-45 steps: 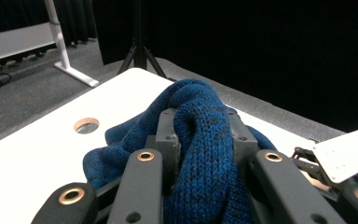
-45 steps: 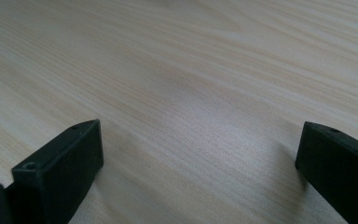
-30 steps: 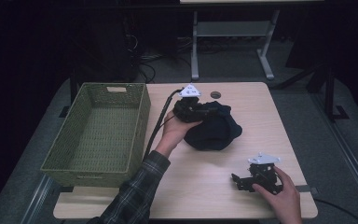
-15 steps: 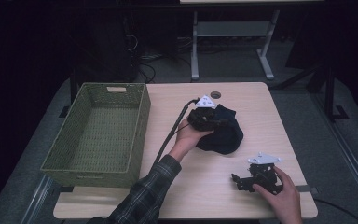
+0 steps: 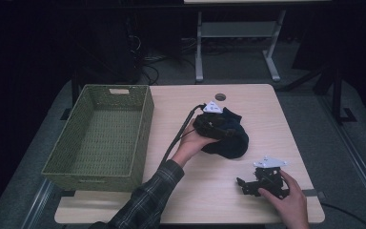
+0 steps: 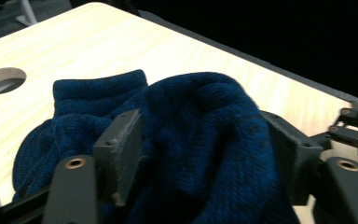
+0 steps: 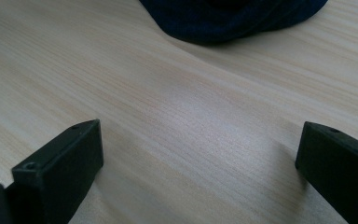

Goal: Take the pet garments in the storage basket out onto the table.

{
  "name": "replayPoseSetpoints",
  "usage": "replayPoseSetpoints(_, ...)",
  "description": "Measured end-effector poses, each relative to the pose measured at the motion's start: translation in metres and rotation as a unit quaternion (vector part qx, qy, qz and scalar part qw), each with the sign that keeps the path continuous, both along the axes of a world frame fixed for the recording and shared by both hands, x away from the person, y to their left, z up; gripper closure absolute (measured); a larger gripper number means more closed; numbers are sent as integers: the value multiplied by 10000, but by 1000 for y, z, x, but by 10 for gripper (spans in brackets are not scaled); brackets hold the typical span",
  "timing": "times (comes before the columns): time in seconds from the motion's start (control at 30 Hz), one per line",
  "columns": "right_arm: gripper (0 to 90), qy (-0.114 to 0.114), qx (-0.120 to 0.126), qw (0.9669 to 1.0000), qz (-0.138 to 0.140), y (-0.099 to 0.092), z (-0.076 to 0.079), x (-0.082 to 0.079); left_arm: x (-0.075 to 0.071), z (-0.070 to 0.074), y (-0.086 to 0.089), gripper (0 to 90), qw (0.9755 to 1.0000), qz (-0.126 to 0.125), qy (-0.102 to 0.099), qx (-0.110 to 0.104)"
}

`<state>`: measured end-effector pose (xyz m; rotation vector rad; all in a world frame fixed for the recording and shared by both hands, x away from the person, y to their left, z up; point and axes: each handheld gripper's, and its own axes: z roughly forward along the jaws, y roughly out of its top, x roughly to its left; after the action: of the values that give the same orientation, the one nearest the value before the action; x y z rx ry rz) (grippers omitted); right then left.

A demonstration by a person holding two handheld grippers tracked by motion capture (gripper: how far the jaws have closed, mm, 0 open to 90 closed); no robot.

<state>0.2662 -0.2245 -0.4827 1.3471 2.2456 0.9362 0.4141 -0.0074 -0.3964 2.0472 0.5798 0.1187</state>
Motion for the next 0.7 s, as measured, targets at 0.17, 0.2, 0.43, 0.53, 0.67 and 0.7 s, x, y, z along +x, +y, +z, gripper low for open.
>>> replayPoseSetpoints(0.17,4,4,1,10000,-2,0,0,0,-5,7,8,225,10000,23,18,-12)
replayPoseSetpoints(0.2,4,3,1,10000,-1,0,0,0,-5,8,10,209,10000,21,12,-2)
replayPoseSetpoints(0.43,4,-2,-4,10000,1,0,0,0,-15,14,30,180,9999,100,-134,6)
replayPoseSetpoints(0.53,4,-4,-3,10000,2,0,0,0,-19,17,38,179,9998,149,-155,-20)
replayPoseSetpoints(0.67,4,-5,-3,10000,5,0,0,0,-26,19,49,177,9996,189,-190,-20)
replayPoseSetpoints(0.7,4,-12,-15,10000,9,0,0,0,-28,19,52,177,9996,206,-197,0)
